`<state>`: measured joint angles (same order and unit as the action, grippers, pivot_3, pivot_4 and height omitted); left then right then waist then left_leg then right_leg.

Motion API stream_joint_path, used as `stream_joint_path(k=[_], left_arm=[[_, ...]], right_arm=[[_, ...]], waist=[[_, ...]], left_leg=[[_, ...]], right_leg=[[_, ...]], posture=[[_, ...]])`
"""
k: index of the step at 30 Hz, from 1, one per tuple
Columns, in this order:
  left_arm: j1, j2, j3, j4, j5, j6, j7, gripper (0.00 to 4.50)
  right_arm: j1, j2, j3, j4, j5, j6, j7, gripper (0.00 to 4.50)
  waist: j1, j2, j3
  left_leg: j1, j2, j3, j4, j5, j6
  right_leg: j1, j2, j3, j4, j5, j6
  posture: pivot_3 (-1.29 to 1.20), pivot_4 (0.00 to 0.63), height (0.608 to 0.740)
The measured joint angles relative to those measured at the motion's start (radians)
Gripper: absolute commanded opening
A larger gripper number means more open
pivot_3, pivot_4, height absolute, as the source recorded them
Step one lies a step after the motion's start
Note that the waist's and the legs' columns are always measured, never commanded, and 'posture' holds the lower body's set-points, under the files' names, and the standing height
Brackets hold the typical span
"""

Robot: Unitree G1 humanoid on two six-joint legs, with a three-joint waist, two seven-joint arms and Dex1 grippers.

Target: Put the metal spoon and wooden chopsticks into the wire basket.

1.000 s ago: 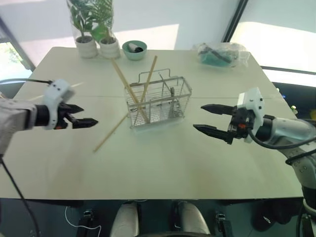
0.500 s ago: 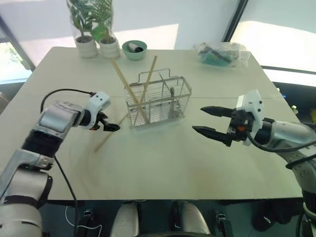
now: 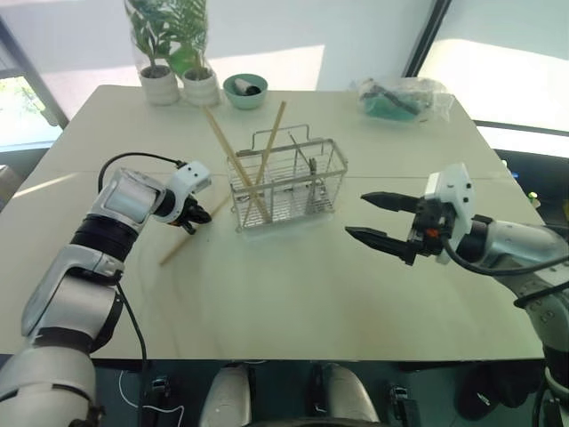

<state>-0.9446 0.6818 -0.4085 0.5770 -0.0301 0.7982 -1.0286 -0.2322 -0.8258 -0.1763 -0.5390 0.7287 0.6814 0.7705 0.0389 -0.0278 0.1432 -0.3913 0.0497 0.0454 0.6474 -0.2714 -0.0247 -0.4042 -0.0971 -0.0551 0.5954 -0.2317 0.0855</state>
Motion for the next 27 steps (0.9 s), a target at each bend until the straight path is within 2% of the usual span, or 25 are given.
stream_joint_path(k=[7,12,14,17,21,24,27], left_arm=[[0.040,-0.011,0.098,-0.009,-0.006,0.043,0.053,0.06],[0.077,-0.021,0.311,0.053,-0.046,0.070,0.255,0.06],[0.093,-0.025,0.423,0.072,-0.059,0.010,0.378,0.06],[0.113,-0.044,0.573,0.065,-0.080,-0.213,0.553,0.06],[0.068,-0.104,0.826,-0.054,-0.180,-0.431,0.786,0.06],[0.025,-0.111,0.863,-0.198,-0.222,-0.458,0.831,0.06],[-0.024,-0.186,0.846,-0.379,-0.315,-0.385,0.832,0.06]], right_arm=[[0.000,-0.001,-0.003,-0.001,0.001,0.000,0.005,3.52],[-0.001,-0.002,-0.004,0.000,0.001,0.000,0.014,3.52],[-0.002,-0.003,-0.004,0.000,0.001,0.000,0.019,3.52],[-0.002,-0.005,-0.005,0.001,0.001,0.000,0.023,3.52],[-0.014,-0.009,-0.005,0.002,0.003,0.007,0.027,3.52],[-0.015,-0.013,-0.005,0.008,0.003,0.010,0.032,3.52],[-0.017,-0.019,-0.006,0.014,0.003,0.012,0.038,3.52]], waist=[[-0.003,0.000,0.000],[-0.017,0.000,0.000],[-0.024,-0.001,0.000],[-0.024,-0.001,0.000],[-0.024,-0.008,0.001],[-0.024,-0.008,0.001],[-0.007,-0.009,0.001]], left_leg=[[0.001,0.000,0.000,0.000,0.000,0.000],[0.001,0.001,-0.001,0.000,0.000,0.000],[0.001,0.001,-0.002,0.000,0.000,0.000],[0.000,0.001,-0.002,0.000,0.000,0.000],[0.000,0.001,-0.002,0.000,0.000,0.000],[0.001,0.000,-0.001,0.000,0.000,0.000],[0.001,-0.001,-0.001,0.001,0.000,0.000]], right_leg=[[0.000,0.000,0.000,0.001,0.000,0.000],[-0.001,0.001,0.000,0.002,0.000,0.001],[-0.001,0.001,-0.001,0.002,0.002,0.004],[0.000,0.000,-0.001,0.002,0.003,0.004],[0.001,-0.001,-0.001,0.001,0.003,0.005],[0.002,-0.001,-0.001,0.001,0.004,0.006],[0.004,-0.001,-0.001,0.000,0.004,0.006]], posture=[[0.00,0.150,0.717],[0.00,0.150,0.717],[0.00,0.150,0.717],[0.00,0.150,0.717],[0.00,0.150,0.717],[0.00,0.150,0.717],[0.00,0.150,0.717]])
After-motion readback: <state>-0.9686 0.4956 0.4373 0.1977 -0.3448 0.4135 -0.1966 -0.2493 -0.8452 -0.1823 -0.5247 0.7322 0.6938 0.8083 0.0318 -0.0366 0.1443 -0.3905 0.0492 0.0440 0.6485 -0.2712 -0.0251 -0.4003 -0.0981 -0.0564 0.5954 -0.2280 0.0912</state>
